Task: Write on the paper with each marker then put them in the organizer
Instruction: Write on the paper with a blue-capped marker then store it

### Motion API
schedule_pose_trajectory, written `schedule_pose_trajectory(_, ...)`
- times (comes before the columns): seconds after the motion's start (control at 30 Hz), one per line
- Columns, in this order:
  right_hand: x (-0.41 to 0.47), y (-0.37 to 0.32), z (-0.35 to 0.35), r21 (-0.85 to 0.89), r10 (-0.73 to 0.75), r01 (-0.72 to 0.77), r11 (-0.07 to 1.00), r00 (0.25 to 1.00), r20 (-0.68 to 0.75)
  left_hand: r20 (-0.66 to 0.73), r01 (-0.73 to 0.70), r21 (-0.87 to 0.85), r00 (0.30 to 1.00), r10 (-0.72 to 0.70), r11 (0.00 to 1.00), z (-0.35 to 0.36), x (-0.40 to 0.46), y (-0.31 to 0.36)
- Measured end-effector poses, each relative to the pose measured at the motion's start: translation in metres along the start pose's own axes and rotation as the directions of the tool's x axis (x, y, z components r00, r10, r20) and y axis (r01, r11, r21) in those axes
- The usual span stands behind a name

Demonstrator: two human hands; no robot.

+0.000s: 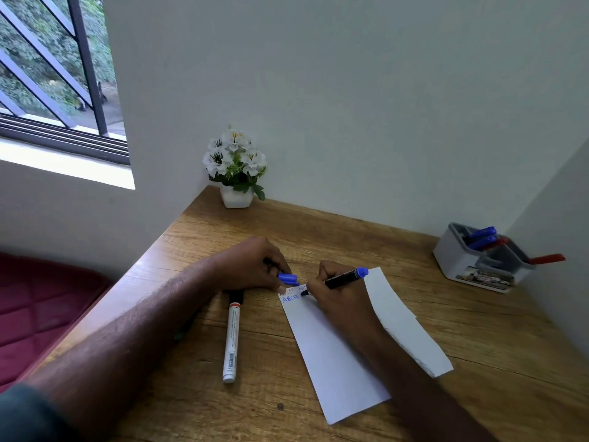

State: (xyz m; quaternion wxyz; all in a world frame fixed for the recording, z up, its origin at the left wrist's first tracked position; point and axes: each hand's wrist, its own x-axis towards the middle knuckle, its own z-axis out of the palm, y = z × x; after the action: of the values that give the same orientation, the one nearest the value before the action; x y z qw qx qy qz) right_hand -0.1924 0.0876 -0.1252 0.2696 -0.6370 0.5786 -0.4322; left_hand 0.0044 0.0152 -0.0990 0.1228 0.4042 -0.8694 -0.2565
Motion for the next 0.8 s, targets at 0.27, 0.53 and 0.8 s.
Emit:
schedule_pose_trajectory(0.27, 0.000, 0.001, -0.006, 0.165, -0.026, 0.036, 0.986, 0.998, -0.064, -0.125, -0.039, 0.071, 0.991, 0.047, 0.997, 0.003, 0.001, -0.006)
schedule_pose_trajectory(0.53, -0.006, 0.002, -0.017, 0.344, -0.179, 0.198, 0.918, 0.980, -0.085, -0.337, -0.179, -0.170, 0.935, 0.113, 0.969, 0.002, -0.004, -0.004)
schedule_pose_trajectory(0.8, -0.003, 0.005, -0.017, 0.483, -0.186, 0.220, 0.848, 0.976, -0.118, -0.273, -0.281, -0.362, 0.944, 0.187, 0.889, -0.001, -0.008, 0.002)
